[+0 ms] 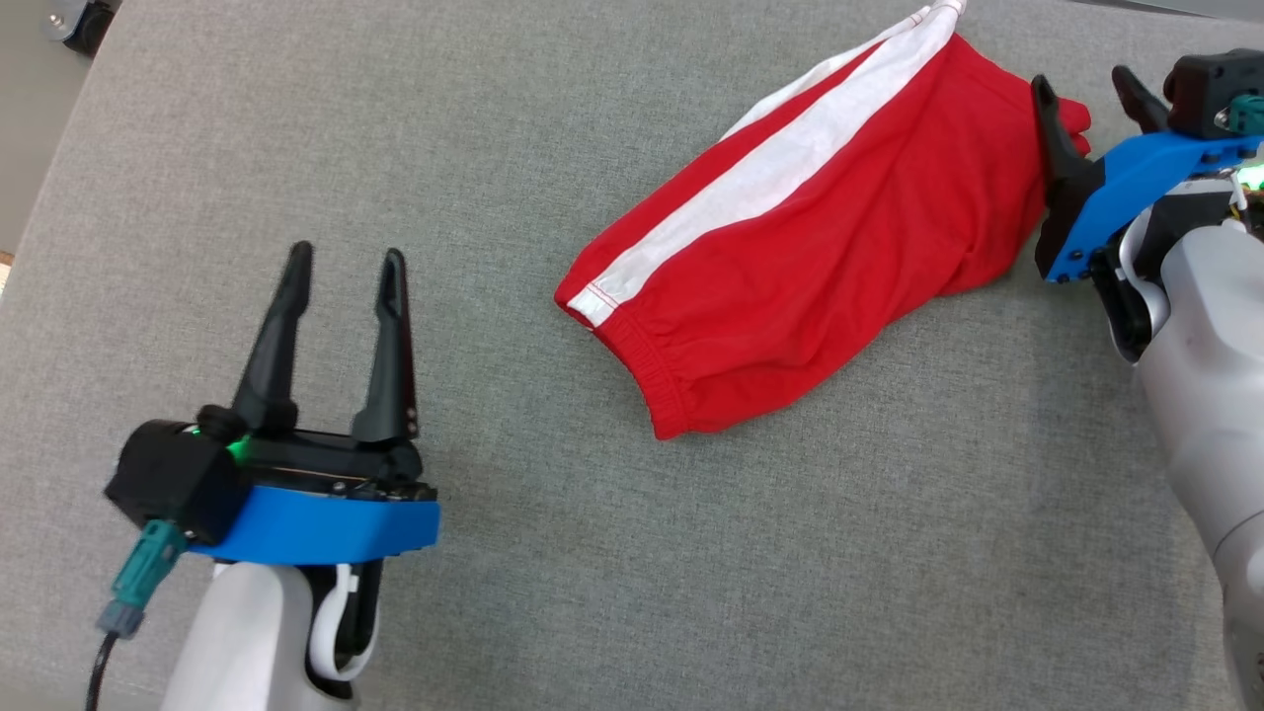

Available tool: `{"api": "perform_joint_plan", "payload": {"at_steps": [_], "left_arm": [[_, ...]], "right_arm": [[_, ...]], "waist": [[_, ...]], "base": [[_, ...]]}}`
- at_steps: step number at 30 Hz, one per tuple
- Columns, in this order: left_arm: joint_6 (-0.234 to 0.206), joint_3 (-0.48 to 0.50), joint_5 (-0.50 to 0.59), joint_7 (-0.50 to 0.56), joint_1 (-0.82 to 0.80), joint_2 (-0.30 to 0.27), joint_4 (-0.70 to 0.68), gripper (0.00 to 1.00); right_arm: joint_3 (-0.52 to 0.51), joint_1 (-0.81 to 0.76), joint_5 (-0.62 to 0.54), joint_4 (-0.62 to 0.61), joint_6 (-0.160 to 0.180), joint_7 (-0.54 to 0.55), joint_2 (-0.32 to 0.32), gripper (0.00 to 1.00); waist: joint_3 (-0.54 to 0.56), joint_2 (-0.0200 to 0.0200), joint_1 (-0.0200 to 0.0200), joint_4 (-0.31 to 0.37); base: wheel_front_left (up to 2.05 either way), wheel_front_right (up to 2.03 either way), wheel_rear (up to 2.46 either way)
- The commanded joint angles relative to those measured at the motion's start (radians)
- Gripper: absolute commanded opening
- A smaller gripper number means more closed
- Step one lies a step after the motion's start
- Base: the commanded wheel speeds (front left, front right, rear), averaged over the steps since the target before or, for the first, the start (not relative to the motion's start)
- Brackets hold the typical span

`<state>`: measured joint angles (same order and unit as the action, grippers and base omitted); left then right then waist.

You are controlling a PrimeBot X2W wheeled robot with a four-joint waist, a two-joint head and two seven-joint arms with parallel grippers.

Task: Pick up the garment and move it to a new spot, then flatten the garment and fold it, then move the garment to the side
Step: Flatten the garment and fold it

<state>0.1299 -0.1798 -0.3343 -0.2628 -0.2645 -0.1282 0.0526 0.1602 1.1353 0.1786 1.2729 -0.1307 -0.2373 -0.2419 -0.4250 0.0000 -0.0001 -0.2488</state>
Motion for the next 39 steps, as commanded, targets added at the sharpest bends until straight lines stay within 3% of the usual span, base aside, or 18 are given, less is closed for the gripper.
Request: {"api": "perform_joint_plan", "payload": {"at_steps": [1,9,17,18,19,20,21,27,39], "left_arm": [[0.001,0.051,0.029,-0.002,0.017,0.019,-0.017,1.0],[0.001,0.156,0.089,-0.002,0.022,0.061,-0.029,1.0],[0.001,0.172,0.112,-0.002,0.03,0.077,-0.014,1.0],[0.001,0.17,0.113,-0.002,0.029,0.077,-0.012,1.0],[0.001,0.17,0.115,-0.002,0.027,0.078,-0.01,1.0],[0.001,0.171,0.117,-0.002,0.025,0.078,-0.009,1.0],[0.001,0.174,0.117,-0.002,0.025,0.078,-0.006,1.0],[0.001,0.186,0.126,-0.002,0.033,0.078,0.011,1.0],[0.001,0.244,0.177,-0.002,0.1,0.072,0.031,1.0]], "right_arm": [[0.009,-0.02,0.01,0.005,0.0,0.012,-0.004,1.0],[0.019,-0.031,0.02,0.012,0.0,0.06,-0.01,1.0],[0.019,-0.057,0.024,0.018,0.0,0.153,-0.008,1.0],[0.02,-0.063,0.024,0.02,0.0,0.172,-0.007,0.85],[0.021,-0.068,0.027,0.022,0.0,0.188,-0.003,0.6],[0.023,-0.071,0.031,0.023,0.0,0.2,0.003,0.43],[0.027,-0.074,0.032,0.024,0.0,0.212,0.01,0.0],[0.027,-0.079,0.08,0.02,0.0,0.194,0.029,0.0],[0.117,-0.288,0.295,-0.158,0.0,0.058,0.063,0.0]], "waist": [[-0.001,0.0,0.0001,0.0],[-0.009,0.0,0.0001,-0.011],[-0.016,0.0,0.0001,-0.028],[-0.017,0.0,0.0001,-0.029],[-0.018,0.0,0.0001,-0.03],[-0.018,0.0,0.0001,-0.03],[-0.017,0.0,0.0001,-0.029],[0.006,0.0,0.0001,0.0],[0.132,0.0,0.0001,0.133]], "base": [[0.0,0.0,0.0],[0.0,0.0,0.0],[0.0,0.0,0.0],[0.0,0.0,0.0],[0.0,0.0,0.0],[0.0,0.0,0.0],[0.0,0.0,0.0],[0.0,0.0,0.0],[0.0,0.0,0.0]]}}
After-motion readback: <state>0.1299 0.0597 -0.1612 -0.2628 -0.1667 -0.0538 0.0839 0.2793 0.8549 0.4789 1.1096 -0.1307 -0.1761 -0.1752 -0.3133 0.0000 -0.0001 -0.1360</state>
